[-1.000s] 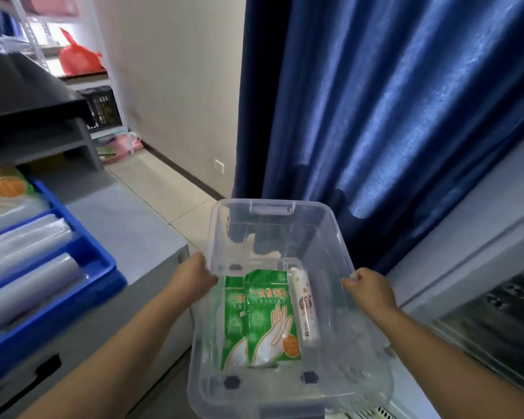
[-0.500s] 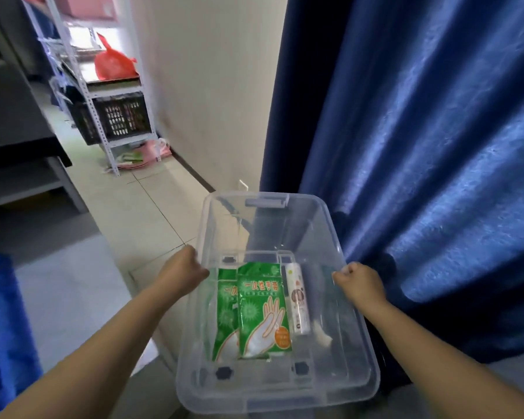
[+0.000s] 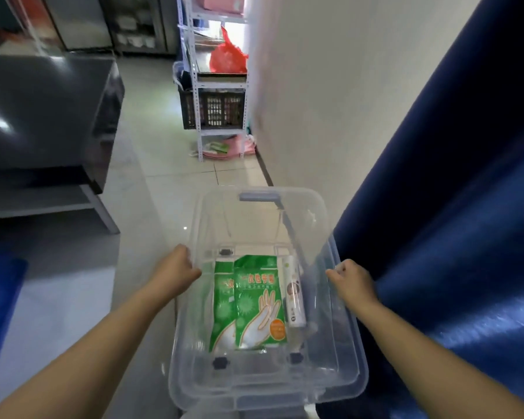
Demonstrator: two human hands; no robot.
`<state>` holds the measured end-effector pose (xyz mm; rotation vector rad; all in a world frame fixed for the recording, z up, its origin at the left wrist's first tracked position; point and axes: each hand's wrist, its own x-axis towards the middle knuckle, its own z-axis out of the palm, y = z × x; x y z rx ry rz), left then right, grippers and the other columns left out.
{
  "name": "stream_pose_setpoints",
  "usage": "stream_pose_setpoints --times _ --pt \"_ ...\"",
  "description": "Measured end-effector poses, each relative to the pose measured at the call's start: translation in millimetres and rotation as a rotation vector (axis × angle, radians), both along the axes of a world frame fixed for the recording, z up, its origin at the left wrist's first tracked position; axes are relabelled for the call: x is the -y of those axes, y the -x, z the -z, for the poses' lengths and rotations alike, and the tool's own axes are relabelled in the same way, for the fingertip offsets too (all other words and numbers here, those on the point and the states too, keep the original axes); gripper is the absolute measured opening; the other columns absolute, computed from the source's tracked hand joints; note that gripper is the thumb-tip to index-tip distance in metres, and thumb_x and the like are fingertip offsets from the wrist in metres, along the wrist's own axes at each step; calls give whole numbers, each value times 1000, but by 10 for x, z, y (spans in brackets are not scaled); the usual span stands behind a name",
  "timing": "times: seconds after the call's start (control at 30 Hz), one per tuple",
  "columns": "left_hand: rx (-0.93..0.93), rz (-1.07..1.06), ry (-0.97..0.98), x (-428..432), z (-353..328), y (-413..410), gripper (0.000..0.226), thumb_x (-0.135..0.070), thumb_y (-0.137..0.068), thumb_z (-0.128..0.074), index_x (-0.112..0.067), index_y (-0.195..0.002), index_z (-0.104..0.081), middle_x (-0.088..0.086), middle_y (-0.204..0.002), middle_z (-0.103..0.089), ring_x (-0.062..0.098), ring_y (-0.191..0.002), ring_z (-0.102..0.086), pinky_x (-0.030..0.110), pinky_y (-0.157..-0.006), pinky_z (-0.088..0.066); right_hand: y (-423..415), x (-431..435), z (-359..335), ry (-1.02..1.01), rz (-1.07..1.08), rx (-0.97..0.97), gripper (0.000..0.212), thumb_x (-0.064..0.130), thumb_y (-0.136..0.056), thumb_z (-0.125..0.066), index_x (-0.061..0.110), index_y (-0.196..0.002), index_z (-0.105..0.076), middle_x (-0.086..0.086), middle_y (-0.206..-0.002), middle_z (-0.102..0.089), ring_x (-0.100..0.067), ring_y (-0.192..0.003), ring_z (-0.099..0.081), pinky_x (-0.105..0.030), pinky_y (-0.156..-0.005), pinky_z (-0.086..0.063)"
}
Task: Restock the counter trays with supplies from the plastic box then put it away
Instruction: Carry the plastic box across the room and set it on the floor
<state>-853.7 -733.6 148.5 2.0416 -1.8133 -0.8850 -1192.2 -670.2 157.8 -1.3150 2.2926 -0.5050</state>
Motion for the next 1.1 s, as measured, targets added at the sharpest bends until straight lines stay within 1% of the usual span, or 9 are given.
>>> stream_pose_setpoints --times 0.17,0.3,0.43,0.53,0.67,0.77,0.87,0.97,1.1 --pt "35 -50 27 919 119 -52 23 -16 -75 -63 -5 -92 -52 19 -92 -63 33 -84 -58 30 -63 -36 -33 1060 32 -10 -13 16 32 25 -82 -64 17 -60 -42 1 -59 -48 -16 -53 -44 -24 -45 -28" --pt "20 -53 25 1715 76 -57 26 -15 -76 -61 -4 -98 -51 15 -92 -62 25 -75 -51 28 -63 -33 -19 1885 -35 -41 -59 -7 27 29 -85 -60 19 -65 -44 1 -63 -50 -13 -54 -46 -25 -45 -28" --pt "-24 -98 30 2405 -14 -48 18 -12 -77 -60 -9 -90 -47 10 -83 -57 23 -72 -49 29 -56 -30 -4 2671 -132 -33 -95 -31 27 26 -85 -60 16 -65 -44 0 -62 -48 -14 -55 -45 -26 -47 -29" --pt "-108 -164 21 2884 10 -51 18 -9 -76 -60 -11 -86 -45 11 -83 -60 25 -72 -54 26 -50 -30 8 3257 -148 -43 -94 -50 24 24 -83 -60 10 -68 -48 -3 -62 -48 -22 -59 -47 -29 -51 -33" --pt "-162 -246 3 3588 90 -22 17 -7 -75 -59 -9 -88 -49 12 -85 -61 27 -71 -56 25 -50 -33 29 4162 -86 -50 -138 -44 23 24 -84 -62 11 -71 -48 -5 -69 -52 -27 -70 -50 -29 -58 -34" --pt "-171 -285 -12 4179 163 -15 17 -7 -74 -59 -8 -89 -50 11 -85 -60 27 -72 -57 26 -51 -35 34 4917 21 -54 -193 -38 26 23 -84 -62 12 -68 -45 -4 -66 -50 -27 -69 -50 -29 -60 -35" --pt "-137 -343 -21 4777 174 -43 17 -7 -75 -59 -7 -90 -50 11 -85 -60 25 -73 -55 28 -52 -35 -21 5714 79 -64 -247 -5 30 24 -84 -63 16 -63 -42 -2 -64 -49 -26 -67 -50 -28 -57 -33" --pt "-129 -428 -33 5309 165 -115 16 -7 -76 -59 -8 -87 -48 11 -82 -58 25 -72 -53 30 -55 -34 -142 6476 85 -57 -309 13 35 23 -84 -64 18 -59 -39 1 -59 -46 -19 -57 -45 -24 -47 -27" --pt "-154 -552 -2 5944 140 -319 18 -7 -74 -60 -10 -87 -48 9 -77 -57 24 -68 -52 28 -51 -33 -399 7452 36 -57 -431 -10 36 23 -84 -63 19 -59 -38 3 -59 -44 -14 -54 -41 -22 -47 -24"
